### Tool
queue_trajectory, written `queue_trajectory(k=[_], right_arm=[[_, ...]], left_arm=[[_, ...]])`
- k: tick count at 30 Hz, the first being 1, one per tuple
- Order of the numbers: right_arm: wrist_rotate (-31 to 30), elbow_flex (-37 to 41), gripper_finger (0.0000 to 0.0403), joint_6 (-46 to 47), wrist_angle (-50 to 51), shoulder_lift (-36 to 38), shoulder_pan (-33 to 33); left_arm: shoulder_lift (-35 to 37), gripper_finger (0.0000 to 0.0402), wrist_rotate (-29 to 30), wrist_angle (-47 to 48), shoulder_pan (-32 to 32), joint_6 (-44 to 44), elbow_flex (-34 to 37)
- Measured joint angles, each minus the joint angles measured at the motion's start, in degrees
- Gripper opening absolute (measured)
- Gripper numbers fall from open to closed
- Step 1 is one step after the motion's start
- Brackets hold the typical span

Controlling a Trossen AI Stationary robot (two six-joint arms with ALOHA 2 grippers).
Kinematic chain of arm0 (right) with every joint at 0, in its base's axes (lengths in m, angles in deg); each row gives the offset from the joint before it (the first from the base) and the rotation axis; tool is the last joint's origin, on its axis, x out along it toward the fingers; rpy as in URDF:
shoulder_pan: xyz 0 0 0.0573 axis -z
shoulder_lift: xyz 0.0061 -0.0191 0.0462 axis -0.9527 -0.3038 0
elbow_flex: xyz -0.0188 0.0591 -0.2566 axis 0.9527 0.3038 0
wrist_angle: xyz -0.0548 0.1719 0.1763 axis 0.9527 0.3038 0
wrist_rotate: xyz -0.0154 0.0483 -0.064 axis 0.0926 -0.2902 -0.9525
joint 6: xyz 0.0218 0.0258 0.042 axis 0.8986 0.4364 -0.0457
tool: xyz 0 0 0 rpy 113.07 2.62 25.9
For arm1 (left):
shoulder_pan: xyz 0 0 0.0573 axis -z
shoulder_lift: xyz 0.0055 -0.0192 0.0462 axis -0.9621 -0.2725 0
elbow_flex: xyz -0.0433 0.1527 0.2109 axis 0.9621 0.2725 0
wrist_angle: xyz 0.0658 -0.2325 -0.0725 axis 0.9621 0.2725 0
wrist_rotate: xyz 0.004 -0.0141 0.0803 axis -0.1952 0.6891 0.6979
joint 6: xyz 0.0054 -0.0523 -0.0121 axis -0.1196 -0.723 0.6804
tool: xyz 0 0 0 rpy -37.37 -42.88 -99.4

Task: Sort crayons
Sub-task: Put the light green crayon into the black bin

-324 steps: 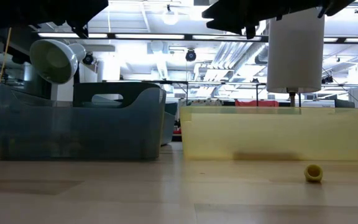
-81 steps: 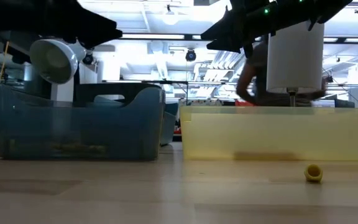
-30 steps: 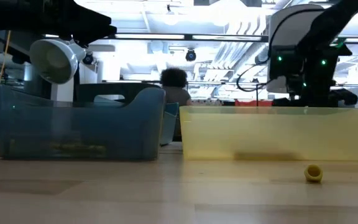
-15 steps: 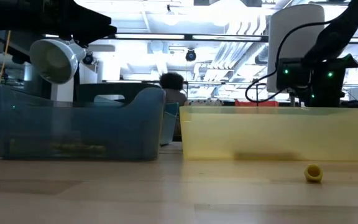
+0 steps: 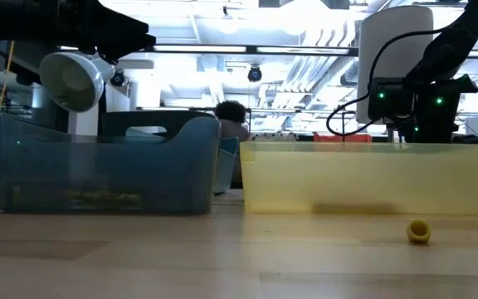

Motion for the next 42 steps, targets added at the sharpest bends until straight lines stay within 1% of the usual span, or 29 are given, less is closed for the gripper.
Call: queue_trajectory(k=[15,19,30,36,42], right_arm=[[2.99,0.0,0.0199,-1.29,0.04,0.0,0.01],[6.58,0.0,0.0199,-3.38,-0.02,0.0,0.02],[12.25,-1.02,0.0199,-8.84,-2.49,0.0,-0.1],[11.29,-1.14,0.0199,-8.99,-1.45,0.0,-0.13],[8.76,-0.98,0.0199,-12.34,-0.96,0.0,-0.11]], left_arm=[[0.0,0.0195,-0.01,0.03,0.07,-0.03,0.0],[0.0,0.0195,0.0,0.03,0.07,-0.03,0.0],[0.0,0.0195,-0.01,0.07,0.07,-0.02,0.0],[-0.02,0.0195,0.01,0.85,0.07,-0.03,-0.02],[-0.02,0.0195,-0.01,1.03,0.07,-0.03,-0.02]])
